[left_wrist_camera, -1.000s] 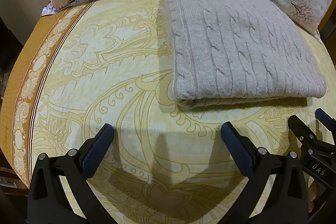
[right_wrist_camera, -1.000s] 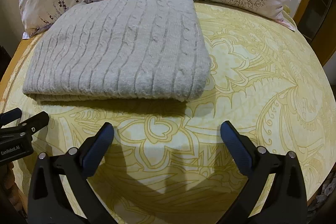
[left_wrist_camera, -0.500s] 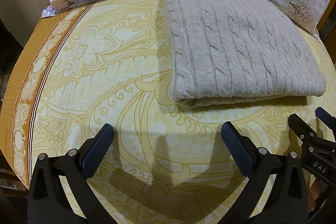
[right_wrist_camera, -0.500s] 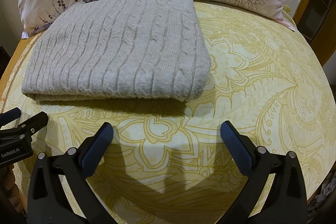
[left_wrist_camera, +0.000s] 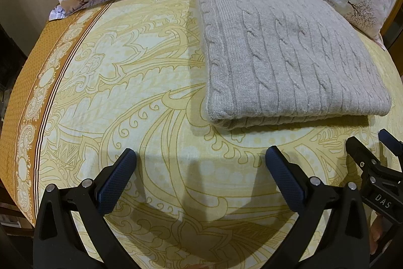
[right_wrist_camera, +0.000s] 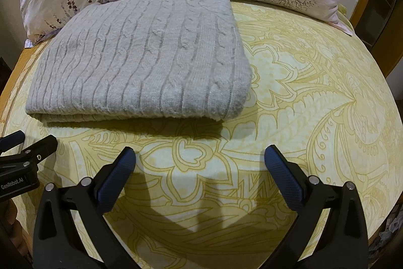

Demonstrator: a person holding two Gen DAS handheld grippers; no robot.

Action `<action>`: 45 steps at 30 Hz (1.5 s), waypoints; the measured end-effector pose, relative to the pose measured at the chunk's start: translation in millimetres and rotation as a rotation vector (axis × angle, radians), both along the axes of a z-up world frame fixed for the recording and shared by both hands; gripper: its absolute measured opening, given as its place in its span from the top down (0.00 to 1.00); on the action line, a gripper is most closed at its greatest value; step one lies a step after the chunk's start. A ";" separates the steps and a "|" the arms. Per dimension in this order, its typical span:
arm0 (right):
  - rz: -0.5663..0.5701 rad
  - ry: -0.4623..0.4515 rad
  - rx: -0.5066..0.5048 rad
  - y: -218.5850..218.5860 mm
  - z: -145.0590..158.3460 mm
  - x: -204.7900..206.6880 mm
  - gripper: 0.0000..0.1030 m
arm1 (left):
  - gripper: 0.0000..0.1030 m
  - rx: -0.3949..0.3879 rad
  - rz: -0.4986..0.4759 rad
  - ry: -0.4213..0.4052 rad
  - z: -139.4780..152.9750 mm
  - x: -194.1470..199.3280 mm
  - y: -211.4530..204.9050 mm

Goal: Fold small clothes

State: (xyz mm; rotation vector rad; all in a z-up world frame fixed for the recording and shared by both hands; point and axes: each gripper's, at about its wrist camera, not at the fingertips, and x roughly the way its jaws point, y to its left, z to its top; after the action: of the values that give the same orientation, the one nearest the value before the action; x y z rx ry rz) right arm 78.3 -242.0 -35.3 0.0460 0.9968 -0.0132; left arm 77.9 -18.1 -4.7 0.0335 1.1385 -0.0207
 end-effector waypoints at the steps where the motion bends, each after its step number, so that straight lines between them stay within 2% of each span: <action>1: 0.000 0.000 0.000 -0.1 -0.1 0.1 0.02 | 0.01 0.000 0.000 0.001 0.0 0.1 0.0; 45: 0.006 0.001 -0.001 -0.4 -0.7 0.6 0.02 | 0.01 -0.001 0.001 0.009 -1.4 3.0 0.0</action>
State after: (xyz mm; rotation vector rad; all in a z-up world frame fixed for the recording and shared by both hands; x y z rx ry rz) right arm 79.0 -242.4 -36.0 0.0428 0.9976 -0.0083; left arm 80.9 -18.1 -6.2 0.0317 1.1478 -0.0209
